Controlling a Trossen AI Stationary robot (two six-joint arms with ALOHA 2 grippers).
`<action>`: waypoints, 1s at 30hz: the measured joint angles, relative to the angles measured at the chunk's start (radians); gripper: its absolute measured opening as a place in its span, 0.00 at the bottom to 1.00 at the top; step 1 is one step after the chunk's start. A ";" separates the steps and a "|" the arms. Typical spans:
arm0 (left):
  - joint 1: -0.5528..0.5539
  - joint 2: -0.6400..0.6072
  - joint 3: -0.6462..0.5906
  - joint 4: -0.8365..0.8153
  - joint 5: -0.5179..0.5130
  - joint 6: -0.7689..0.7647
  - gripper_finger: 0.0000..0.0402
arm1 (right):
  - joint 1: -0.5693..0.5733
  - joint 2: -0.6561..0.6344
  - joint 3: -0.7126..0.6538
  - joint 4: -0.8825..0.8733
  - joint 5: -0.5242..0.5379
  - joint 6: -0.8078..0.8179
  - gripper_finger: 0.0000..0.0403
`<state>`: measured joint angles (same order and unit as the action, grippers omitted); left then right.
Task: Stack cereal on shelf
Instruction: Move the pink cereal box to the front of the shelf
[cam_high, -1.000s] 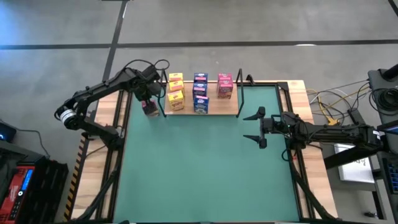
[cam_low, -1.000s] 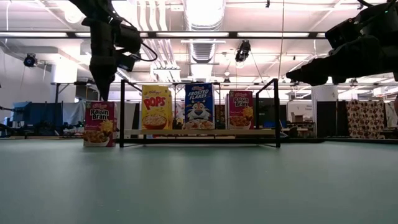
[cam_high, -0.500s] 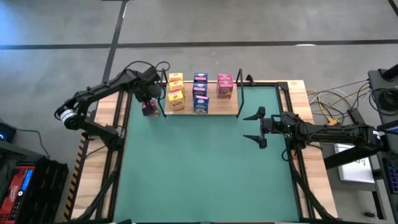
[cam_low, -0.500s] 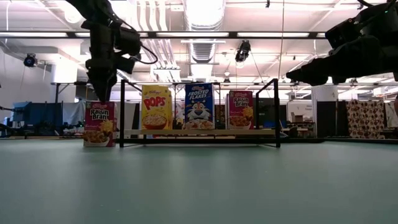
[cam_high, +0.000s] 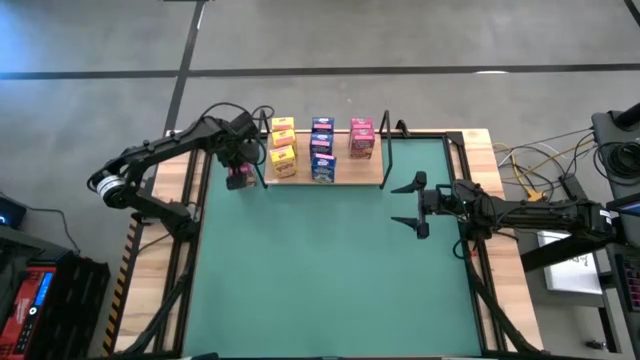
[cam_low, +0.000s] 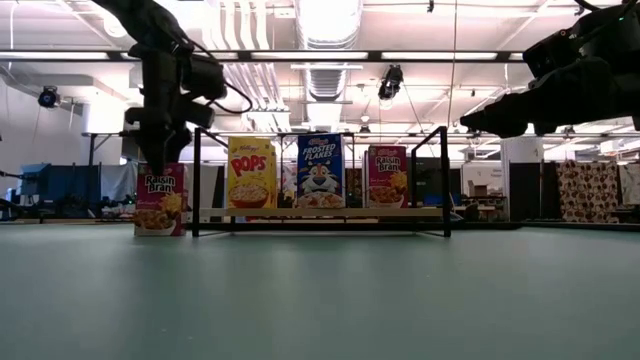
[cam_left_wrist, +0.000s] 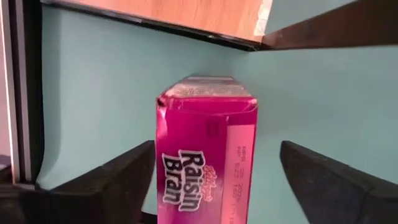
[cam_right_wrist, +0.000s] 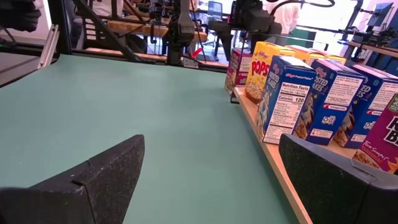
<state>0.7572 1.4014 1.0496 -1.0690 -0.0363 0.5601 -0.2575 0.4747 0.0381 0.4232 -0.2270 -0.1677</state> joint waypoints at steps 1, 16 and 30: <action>0.000 0.000 0.000 0.003 0.001 0.012 0.78 | 0.000 0.000 0.000 0.000 0.000 0.000 0.90; 0.013 0.000 0.000 -0.008 -0.013 -0.065 0.41 | 0.000 0.000 0.000 0.000 0.000 0.000 0.90; -0.111 -0.029 0.001 -0.081 0.212 -0.210 0.30 | 0.000 0.000 0.000 0.000 0.000 0.000 0.90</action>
<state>0.6464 1.3721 1.0504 -1.1497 0.1761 0.3497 -0.2573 0.4747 0.0383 0.4232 -0.2268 -0.1677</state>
